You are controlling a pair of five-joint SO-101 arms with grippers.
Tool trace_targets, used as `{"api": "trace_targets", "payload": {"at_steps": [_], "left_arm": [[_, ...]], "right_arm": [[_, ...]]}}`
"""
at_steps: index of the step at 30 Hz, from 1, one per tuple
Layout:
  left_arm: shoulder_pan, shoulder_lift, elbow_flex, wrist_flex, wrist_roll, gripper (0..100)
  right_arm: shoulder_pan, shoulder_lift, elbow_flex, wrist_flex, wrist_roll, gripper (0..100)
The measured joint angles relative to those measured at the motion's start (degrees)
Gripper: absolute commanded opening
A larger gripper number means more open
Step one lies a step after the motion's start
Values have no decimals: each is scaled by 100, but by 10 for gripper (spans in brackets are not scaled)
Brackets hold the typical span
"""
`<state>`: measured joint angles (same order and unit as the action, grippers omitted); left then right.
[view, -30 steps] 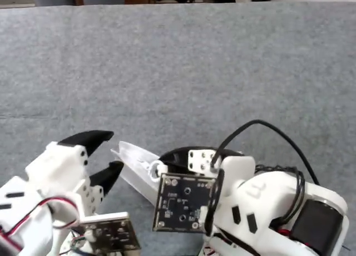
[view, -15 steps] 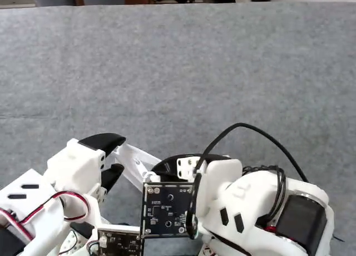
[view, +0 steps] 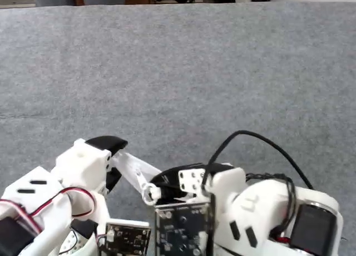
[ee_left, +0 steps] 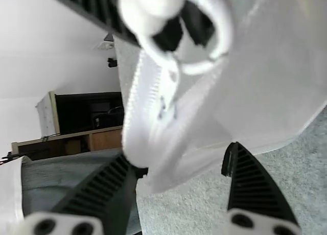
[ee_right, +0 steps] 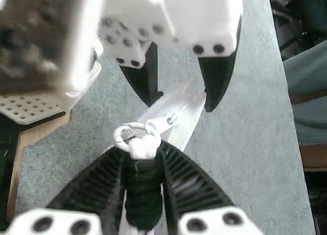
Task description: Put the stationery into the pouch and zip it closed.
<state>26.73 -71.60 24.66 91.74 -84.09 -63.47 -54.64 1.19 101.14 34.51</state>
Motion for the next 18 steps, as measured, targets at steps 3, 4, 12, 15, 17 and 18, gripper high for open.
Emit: {"api": "trace_targets", "payload": {"at_steps": [3, 4, 12, 15, 17, 18], "left_arm": [[0, 0, 193, 0, 0, 259], [0, 0, 237, 0, 0, 258], [9, 0, 281, 9, 0, 48], [9, 9, 281, 18, 0, 34], [9, 26, 281, 18, 0, 30], [9, 26, 281, 18, 0, 29]], "right_arm": [[-35, 44, 79, 0, 0, 12], [-35, 26, 79, 0, 0, 12], [-44, -62, 97, 0, -9, 12], [-62, -62, 97, 0, -9, 12], [-62, -62, 97, 0, -9, 12], [-62, -62, 97, 0, -9, 12]]}}
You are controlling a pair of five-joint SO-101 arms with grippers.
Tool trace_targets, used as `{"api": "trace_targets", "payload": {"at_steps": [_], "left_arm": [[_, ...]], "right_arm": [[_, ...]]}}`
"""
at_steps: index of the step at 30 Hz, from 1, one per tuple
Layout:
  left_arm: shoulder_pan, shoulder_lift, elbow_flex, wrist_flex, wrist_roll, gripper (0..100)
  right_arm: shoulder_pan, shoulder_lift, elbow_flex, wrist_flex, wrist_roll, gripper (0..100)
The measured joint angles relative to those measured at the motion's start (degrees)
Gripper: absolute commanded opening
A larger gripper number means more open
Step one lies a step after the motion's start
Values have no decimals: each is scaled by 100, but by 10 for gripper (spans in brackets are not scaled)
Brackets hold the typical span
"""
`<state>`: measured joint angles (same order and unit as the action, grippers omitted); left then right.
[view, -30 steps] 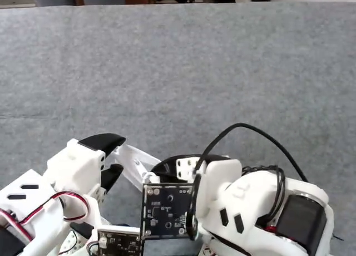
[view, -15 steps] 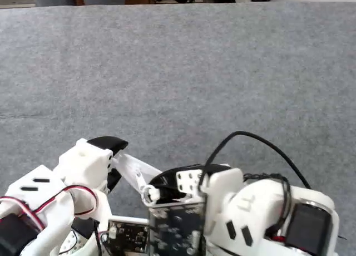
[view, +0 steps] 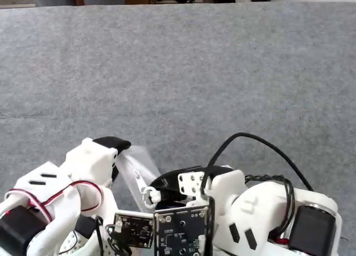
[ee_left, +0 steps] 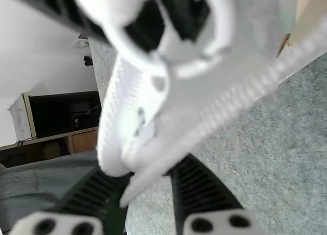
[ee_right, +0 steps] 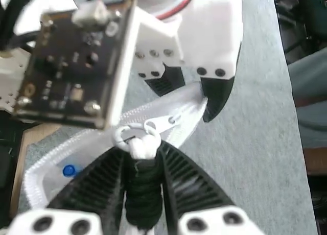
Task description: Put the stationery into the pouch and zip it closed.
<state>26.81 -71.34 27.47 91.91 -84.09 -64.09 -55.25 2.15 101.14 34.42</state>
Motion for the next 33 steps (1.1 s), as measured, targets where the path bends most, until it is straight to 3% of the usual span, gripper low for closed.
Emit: {"api": "trace_targets", "payload": {"at_steps": [13, 19, 25, 33], "left_arm": [[325, 0, -141, 0, 0, 37], [413, -193, -334, -9, 0, 220], [466, -484, -448, -35, 0, 212], [791, -765, 299, -1231, 0, 209]], "right_arm": [[-9, 0, 0, 0, 0, 13], [-9, 0, 0, 0, 0, 13], [9, 0, 0, 0, 0, 13], [26, 0, 0, 0, -18, 13]]}}
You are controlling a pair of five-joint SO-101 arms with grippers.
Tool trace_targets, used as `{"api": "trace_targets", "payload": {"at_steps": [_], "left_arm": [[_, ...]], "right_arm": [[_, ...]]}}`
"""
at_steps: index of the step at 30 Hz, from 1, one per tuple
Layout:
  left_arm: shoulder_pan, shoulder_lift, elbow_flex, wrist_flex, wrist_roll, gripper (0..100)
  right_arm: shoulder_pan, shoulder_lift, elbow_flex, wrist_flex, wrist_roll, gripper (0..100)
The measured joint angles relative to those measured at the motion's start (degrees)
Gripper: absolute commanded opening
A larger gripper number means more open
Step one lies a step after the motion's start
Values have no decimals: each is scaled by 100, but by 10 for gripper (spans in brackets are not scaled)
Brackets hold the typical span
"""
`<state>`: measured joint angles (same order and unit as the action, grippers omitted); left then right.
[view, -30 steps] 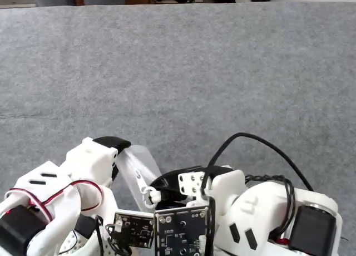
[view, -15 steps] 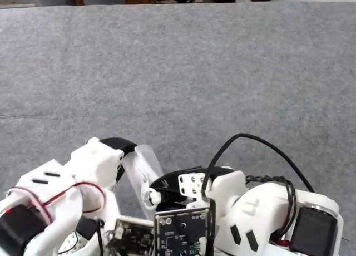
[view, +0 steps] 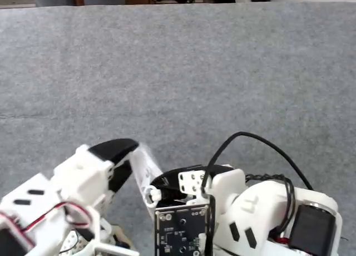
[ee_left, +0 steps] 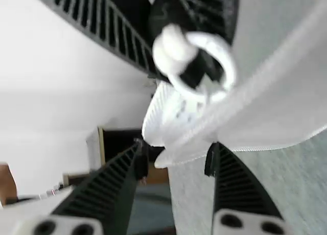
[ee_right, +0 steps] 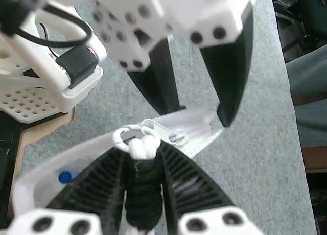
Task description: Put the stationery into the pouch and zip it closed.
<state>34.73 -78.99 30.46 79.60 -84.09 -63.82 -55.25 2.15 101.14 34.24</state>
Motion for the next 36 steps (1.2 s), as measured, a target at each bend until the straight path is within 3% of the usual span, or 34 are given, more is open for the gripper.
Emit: {"api": "trace_targets", "payload": {"at_steps": [5, 8, 11, 14, 16, 30, 36], "left_arm": [[-62, -70, 932, -1204, 0, 209], [9, -176, 1090, -1363, 35, 209], [211, -387, 1090, -1231, 35, 178], [290, -800, 1090, -853, 35, 20], [290, -1108, 1090, -580, 35, 59], [264, -1802, 1257, -308, 35, 30], [-580, -1574, 932, -308, 35, 30]], "right_arm": [[0, 0, 0, 0, -149, 13], [0, 0, 0, 0, -149, 13], [-9, 0, 0, 0, -149, 13], [-35, 0, 0, 0, -149, 13], [-35, 0, 0, 0, -149, 13], [422, -9, -114, 0, -149, 13], [976, 0, -114, -53, -185, 13]]}}
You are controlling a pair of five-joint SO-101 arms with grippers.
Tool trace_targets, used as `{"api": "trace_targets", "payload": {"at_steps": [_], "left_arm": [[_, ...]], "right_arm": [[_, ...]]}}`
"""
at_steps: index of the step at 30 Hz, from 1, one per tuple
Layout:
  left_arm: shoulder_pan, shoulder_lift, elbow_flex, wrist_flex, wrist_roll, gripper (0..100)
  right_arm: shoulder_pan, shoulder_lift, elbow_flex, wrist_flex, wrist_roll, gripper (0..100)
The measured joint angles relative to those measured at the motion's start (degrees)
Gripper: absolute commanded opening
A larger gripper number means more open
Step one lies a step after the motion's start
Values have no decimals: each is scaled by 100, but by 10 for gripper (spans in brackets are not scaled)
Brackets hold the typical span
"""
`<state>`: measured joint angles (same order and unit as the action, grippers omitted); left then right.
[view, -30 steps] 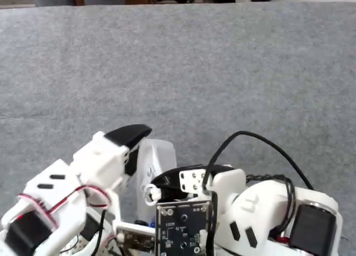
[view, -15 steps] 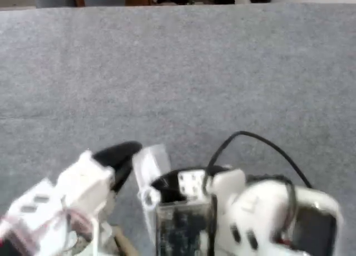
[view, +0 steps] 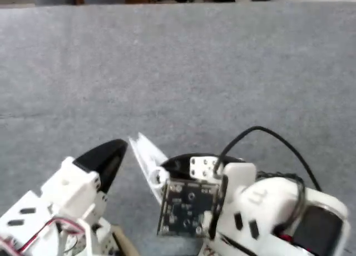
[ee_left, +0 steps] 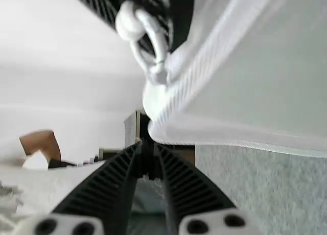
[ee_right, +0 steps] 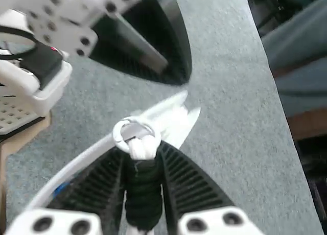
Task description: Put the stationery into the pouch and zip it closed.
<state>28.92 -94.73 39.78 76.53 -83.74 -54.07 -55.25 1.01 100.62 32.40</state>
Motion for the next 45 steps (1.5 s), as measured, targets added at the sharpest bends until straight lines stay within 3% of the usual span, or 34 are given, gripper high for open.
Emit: {"api": "trace_targets", "payload": {"at_steps": [8, 19, 28, 38, 45], "left_arm": [[-844, 1547, -1275, -26, 0, 29], [-1732, 3411, -2356, -1609, 299, 29], [-2470, 3745, -2497, -2321, 967, 29], [-2505, 3789, -2488, -2330, 1503, 29], [-2092, 3789, -2488, -2268, 1521, 29]], "right_arm": [[475, 35, 0, -9, 0, 13], [554, 730, 167, -53, 123, 13], [1178, 1960, -2040, 44, 844, 13], [1231, 2022, -3297, 53, 1046, 13], [580, 2022, -2936, 53, 1046, 13]]}}
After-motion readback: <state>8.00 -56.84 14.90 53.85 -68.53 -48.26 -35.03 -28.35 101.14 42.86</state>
